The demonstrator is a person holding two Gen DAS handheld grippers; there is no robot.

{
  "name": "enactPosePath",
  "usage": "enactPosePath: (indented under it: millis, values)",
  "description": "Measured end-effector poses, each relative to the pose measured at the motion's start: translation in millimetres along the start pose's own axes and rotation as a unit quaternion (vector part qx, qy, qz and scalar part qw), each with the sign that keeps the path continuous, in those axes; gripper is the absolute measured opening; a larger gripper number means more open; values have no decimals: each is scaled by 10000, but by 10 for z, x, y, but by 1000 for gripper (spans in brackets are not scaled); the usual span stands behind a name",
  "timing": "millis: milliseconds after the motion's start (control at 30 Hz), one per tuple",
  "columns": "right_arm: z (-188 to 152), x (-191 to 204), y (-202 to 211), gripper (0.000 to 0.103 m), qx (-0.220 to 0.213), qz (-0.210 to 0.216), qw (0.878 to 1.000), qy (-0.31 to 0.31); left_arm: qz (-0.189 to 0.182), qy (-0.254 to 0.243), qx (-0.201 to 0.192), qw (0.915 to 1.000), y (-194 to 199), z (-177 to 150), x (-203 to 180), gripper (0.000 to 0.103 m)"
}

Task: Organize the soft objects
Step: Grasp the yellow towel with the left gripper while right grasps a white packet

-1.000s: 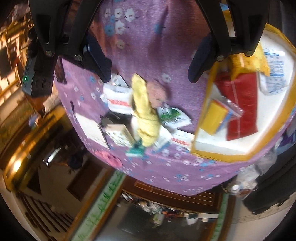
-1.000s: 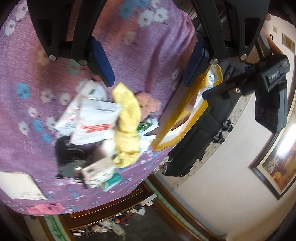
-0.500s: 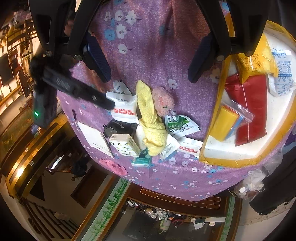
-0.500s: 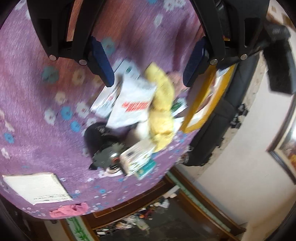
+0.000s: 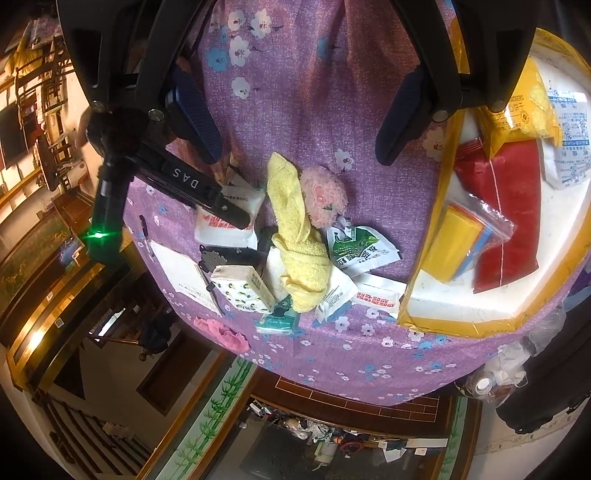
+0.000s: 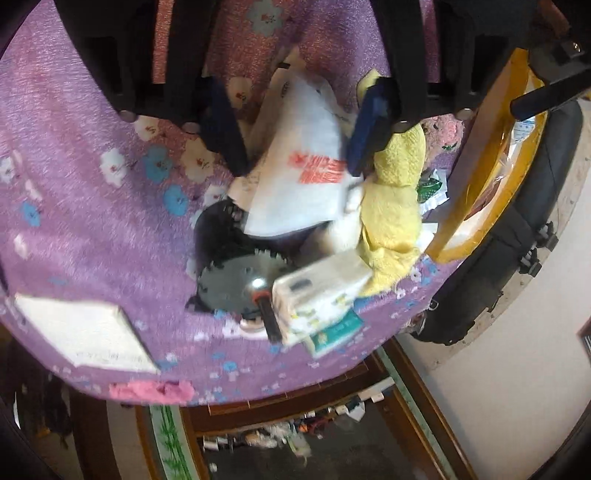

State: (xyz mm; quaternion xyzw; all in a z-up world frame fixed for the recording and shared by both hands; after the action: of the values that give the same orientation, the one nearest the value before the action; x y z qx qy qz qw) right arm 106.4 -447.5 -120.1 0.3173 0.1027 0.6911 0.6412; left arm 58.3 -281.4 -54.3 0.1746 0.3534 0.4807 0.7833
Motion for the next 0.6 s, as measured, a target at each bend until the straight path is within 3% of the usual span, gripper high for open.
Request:
enactPosePath:
  millis: [167,300,600]
  values:
    - [56,99,129,28,-285,121,9994,175,13,-47,31,10000,-64,34,-47,88]
    - [149,95,275,8,-548,642,9964,-126,-9,-75,45,10000,-158,126,-82,88]
    - [121,-151,578,8,-843,983,9893,-667,25,-124,167,9998,-553,340,-160,88]
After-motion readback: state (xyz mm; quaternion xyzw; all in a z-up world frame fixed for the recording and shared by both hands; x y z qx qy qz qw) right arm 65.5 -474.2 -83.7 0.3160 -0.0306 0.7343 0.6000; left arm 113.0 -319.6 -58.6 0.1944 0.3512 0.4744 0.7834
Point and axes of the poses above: each gripper's, at about its wrist camera, not at the fingertips, and y roughly against the way its jaws point, x to its left, z to its top, the point moved 4 cm from there along -y, roughly the way its jaws point, and after that the axes turned 12 degrees about -x, right-handed, at the moved point
